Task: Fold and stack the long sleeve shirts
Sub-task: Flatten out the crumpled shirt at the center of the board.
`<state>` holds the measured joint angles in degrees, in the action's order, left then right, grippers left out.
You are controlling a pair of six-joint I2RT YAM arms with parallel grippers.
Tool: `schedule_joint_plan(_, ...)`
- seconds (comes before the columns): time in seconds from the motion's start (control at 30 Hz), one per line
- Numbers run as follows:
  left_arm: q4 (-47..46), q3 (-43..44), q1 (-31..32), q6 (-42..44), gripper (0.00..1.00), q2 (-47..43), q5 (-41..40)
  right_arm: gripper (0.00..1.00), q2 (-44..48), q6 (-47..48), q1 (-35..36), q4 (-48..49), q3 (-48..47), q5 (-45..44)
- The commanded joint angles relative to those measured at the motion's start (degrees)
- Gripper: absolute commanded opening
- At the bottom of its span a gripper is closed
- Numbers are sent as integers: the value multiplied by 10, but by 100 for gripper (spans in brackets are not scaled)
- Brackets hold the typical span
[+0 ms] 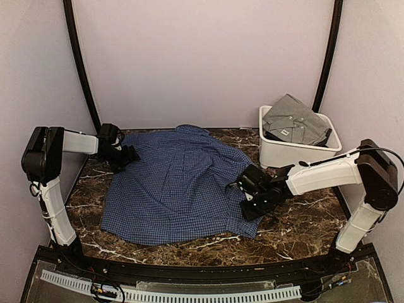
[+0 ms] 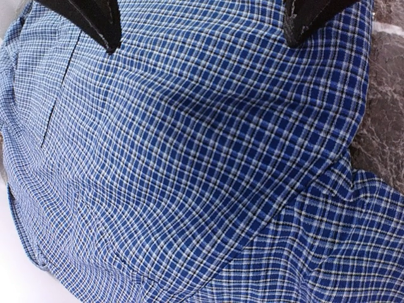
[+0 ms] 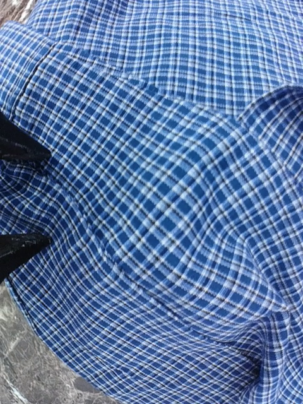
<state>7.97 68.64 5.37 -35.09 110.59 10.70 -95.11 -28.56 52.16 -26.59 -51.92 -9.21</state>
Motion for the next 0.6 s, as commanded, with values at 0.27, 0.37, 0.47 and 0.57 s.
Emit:
schedule_joint_plan(0.27,63,5,-3,13,88,2,-9,39,61,-16,-142,-34,59,-36)
schedule_joint_plan(0.37,64,7,-3,15,88,2,-10,48,70,-10,-147,-36,47,-37)
schedule_joint_plan(0.47,68,7,-3,16,88,2,-12,54,74,-5,-147,-51,40,-51)
schedule_joint_plan(0.57,69,8,-4,20,88,2,-11,61,100,-2,-141,-52,39,-30)
